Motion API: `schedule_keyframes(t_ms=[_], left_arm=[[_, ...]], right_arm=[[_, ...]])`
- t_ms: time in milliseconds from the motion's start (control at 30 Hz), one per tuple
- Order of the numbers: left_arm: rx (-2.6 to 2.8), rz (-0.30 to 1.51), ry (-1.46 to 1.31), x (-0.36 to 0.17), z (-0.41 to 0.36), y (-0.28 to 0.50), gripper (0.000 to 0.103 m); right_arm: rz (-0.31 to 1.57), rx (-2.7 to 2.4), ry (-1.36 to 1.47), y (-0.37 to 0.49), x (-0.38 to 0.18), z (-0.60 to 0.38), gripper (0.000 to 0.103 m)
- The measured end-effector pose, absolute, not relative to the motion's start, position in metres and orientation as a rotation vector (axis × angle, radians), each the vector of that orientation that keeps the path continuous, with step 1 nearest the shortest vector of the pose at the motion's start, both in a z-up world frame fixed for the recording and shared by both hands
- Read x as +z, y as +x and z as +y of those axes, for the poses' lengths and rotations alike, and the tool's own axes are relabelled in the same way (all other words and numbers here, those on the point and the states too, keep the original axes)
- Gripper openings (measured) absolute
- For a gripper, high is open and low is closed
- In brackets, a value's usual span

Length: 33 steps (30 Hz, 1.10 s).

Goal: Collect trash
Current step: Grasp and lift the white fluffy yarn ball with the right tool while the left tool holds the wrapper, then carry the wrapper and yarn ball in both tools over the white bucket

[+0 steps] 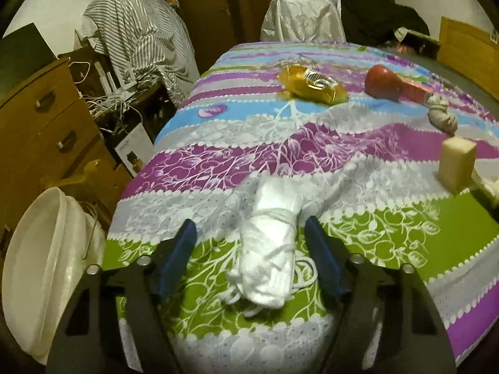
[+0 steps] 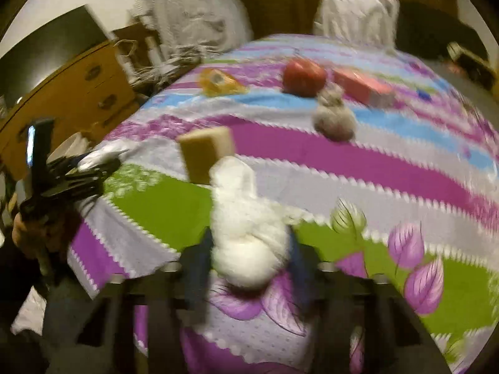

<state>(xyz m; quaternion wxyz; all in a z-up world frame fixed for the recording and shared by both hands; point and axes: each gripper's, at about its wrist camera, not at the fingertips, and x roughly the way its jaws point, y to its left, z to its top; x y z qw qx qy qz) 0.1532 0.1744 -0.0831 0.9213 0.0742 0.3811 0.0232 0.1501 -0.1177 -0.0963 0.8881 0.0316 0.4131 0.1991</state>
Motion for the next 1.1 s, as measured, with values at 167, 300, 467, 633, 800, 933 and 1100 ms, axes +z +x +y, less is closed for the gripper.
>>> schedule_keyframes(t_ms=[167, 300, 467, 633, 800, 933, 1100], left_arm=[[0.059, 0.771, 0.144, -0.078, 0.171, 0.148, 0.026], [0.085, 0.749, 0.075, -0.065, 0.174, 0.142, 0.025], [0.073, 0.698, -0.017, -0.033, 0.18, 0.127, 0.025], [0.064, 0.663, -0.113, -0.004, 0.194, 0.108, 0.025], [0.107, 0.639, -0.14, 0.009, 0.208, 0.086, 0.025], [0.191, 0.643, -0.123, 0.016, 0.221, 0.076, 0.025], [0.312, 0.595, -0.104, 0.042, 0.254, 0.065, 0.025]], right_arm=[[0.789, 0.362, 0.129, 0.13, -0.083, -0.135, 0.038], [0.708, 0.302, 0.142, 0.121, -0.059, -0.145, 0.038], [0.634, 0.327, 0.135, 0.116, -0.027, -0.139, 0.038], [0.64, 0.388, 0.042, 0.109, -0.025, -0.1, 0.038], [0.625, 0.471, 0.024, 0.099, -0.016, -0.064, 0.038], [0.606, 0.551, 0.019, 0.097, 0.001, -0.028, 0.038], [0.537, 0.656, -0.025, 0.103, 0.043, 0.028, 0.038]])
